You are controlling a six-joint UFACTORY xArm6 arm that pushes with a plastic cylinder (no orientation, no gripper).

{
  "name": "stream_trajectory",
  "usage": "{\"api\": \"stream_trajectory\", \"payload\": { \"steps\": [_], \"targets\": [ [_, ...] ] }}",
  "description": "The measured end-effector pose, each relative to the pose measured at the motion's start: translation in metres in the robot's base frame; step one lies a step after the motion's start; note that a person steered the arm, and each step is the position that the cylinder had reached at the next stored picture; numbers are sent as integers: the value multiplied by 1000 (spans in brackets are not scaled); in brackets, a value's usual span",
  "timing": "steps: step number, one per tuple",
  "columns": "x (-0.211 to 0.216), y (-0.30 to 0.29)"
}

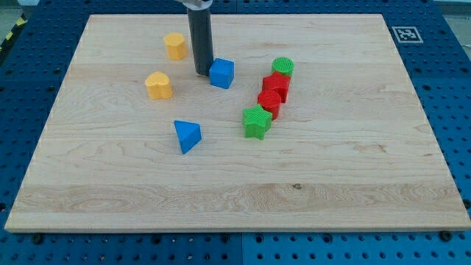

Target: Move the blue cube to the left side of the red star

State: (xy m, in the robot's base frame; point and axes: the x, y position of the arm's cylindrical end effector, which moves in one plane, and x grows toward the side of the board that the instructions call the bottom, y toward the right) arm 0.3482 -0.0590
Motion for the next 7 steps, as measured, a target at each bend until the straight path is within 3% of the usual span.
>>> {"api": "stream_trajectory", "payload": {
  "steps": [1,3,6,7],
  "targets": [
    [-21,0],
    [15,30],
    [14,13],
    [18,35]
  ]
}}
